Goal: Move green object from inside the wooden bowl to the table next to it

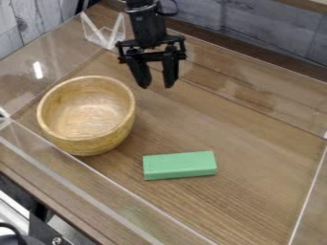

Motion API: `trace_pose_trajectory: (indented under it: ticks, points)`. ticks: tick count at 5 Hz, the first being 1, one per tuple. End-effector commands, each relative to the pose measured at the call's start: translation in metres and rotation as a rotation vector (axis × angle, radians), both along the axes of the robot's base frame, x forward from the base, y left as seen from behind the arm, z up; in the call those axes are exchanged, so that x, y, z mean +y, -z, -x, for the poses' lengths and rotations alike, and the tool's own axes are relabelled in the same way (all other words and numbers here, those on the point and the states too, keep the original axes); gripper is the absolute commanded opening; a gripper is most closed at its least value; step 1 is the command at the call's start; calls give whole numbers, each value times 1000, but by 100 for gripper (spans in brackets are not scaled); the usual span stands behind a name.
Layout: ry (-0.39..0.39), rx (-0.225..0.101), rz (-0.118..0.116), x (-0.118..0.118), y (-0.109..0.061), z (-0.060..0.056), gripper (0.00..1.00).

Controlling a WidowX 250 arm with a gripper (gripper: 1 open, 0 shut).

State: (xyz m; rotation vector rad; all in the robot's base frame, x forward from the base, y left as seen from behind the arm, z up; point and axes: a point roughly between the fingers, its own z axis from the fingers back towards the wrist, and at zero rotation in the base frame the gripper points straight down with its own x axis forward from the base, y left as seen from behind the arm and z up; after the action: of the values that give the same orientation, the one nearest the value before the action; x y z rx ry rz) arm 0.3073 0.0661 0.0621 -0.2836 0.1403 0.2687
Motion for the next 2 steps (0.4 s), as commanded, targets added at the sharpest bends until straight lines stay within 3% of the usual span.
trace_pose_trajectory:
  ticks: [1,2]
  points:
    - [-26,-64,-19,-5,-18,-13,100]
    - [-25,-76,-18,-11,-25,-17,100]
